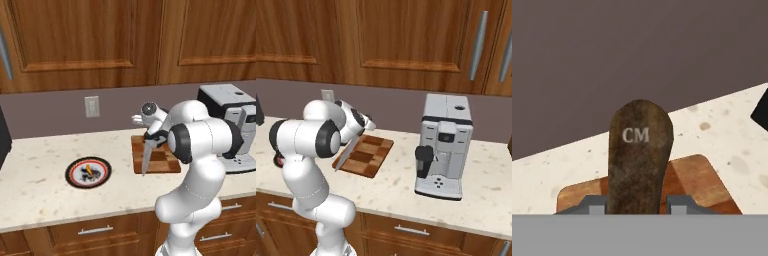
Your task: Pick up the knife from the drawer and place it on the cutting board. Then place the meat from the plate to the cutting board.
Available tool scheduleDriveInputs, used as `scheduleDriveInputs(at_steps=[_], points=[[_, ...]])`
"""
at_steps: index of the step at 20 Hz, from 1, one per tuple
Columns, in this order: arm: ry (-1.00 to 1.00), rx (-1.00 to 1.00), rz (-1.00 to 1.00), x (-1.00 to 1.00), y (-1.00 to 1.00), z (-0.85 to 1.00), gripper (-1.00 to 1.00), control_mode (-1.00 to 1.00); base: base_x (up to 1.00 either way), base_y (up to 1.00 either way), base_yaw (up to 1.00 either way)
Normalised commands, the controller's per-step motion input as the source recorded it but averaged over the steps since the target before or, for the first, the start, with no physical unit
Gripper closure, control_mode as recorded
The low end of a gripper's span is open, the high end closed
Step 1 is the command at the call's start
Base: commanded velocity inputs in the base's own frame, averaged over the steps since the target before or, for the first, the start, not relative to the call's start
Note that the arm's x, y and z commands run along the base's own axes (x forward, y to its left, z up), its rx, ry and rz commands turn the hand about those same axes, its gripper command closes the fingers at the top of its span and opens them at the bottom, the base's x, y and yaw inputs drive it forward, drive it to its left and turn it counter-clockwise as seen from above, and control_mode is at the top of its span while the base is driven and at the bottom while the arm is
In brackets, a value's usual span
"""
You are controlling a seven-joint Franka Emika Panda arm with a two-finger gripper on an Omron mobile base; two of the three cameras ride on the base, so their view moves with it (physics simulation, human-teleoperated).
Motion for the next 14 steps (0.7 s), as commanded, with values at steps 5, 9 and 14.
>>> scheduleDriveInputs(at_steps=[5,9,14], points=[[0.0,0.0,0.0,0.0,0.0,0.0,1.0,1.0,0.52,-0.02,0.0],[0.0,0.0,0.0,0.0,0.0,0.0,1.0,1.0,0.23,0.0,0.0],[0.0,0.0,0.0,0.0,0.0,0.0,1.0,1.0,-0.11,-0.13,0.0]])
